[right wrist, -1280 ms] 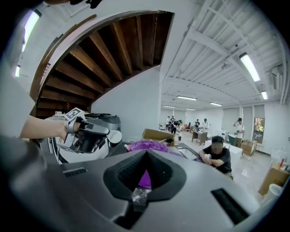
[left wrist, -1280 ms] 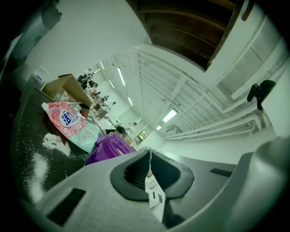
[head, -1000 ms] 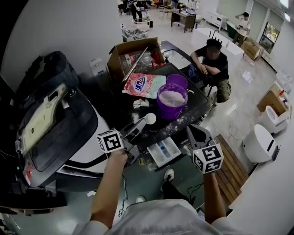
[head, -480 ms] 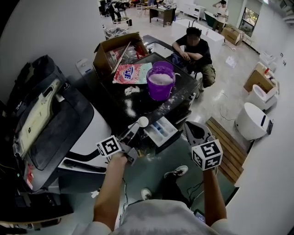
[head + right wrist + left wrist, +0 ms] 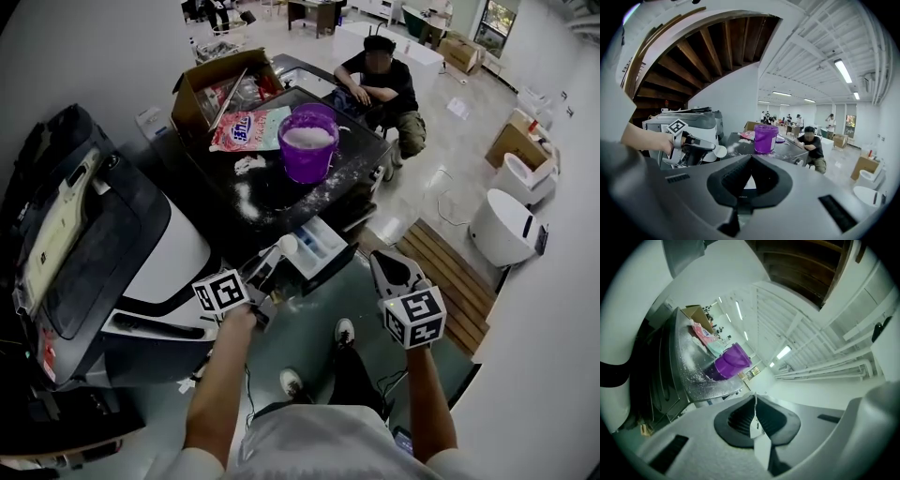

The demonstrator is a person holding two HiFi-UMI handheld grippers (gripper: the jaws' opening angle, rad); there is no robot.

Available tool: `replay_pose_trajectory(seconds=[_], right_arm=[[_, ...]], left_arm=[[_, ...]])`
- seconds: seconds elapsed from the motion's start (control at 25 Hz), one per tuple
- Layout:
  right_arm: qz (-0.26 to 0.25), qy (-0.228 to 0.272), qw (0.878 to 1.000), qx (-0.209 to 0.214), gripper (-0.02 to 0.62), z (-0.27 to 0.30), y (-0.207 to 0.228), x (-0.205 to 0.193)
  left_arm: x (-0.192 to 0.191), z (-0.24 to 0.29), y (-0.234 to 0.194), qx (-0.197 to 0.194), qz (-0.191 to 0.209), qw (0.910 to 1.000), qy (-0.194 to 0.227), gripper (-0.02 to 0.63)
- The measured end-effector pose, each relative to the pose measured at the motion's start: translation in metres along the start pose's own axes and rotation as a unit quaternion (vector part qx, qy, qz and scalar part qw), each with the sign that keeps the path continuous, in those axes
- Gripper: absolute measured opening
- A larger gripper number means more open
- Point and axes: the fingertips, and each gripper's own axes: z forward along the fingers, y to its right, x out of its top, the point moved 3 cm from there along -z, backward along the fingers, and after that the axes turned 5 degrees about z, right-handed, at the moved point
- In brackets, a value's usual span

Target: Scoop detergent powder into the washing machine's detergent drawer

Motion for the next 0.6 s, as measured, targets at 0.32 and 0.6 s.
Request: replay_pose_trajectory(seconds=[0.32, 0.6], right_arm=[[0.019, -0.015, 1.000, 0.011, 0.006, 0.014, 0.009, -0.028], [0.040, -0.042, 0.998, 0.021, 0.006, 0.035, 0.014, -0.064]], left_arm=[[-0.036, 0.021, -0.018, 0.024, 0.036, 0.9966, -0.070, 0.014], [-0.053, 0.036, -0.037, 0.022, 0.103, 0.9863, -0.128, 0.014]])
